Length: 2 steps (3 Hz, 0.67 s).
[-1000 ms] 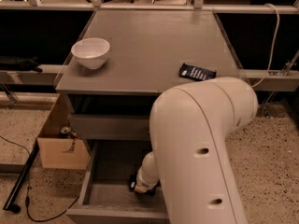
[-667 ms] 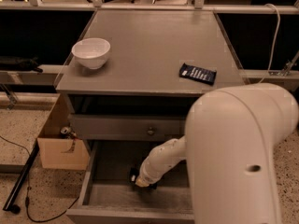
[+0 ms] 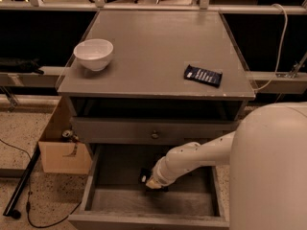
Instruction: Pick rxbar chocolate from middle drawer and place on counter
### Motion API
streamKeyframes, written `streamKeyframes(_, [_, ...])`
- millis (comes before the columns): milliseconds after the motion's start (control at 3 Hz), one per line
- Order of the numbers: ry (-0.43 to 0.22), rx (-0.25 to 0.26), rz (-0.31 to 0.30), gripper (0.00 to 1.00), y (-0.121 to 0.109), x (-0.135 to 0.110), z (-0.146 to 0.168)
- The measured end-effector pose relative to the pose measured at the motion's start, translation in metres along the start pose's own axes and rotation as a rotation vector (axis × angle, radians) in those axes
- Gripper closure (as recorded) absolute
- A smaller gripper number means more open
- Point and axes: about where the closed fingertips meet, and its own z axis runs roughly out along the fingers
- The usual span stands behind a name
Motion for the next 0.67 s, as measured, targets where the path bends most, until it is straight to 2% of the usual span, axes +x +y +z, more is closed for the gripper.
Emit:
streamKeyframes(333, [-0.041,0.028,0.007,1.00,-0.011,-0.006,-0.029])
streamKeyframes(667, [-0.112,0.087,-0.001,1.00,-0.040,-0.027,-0.105])
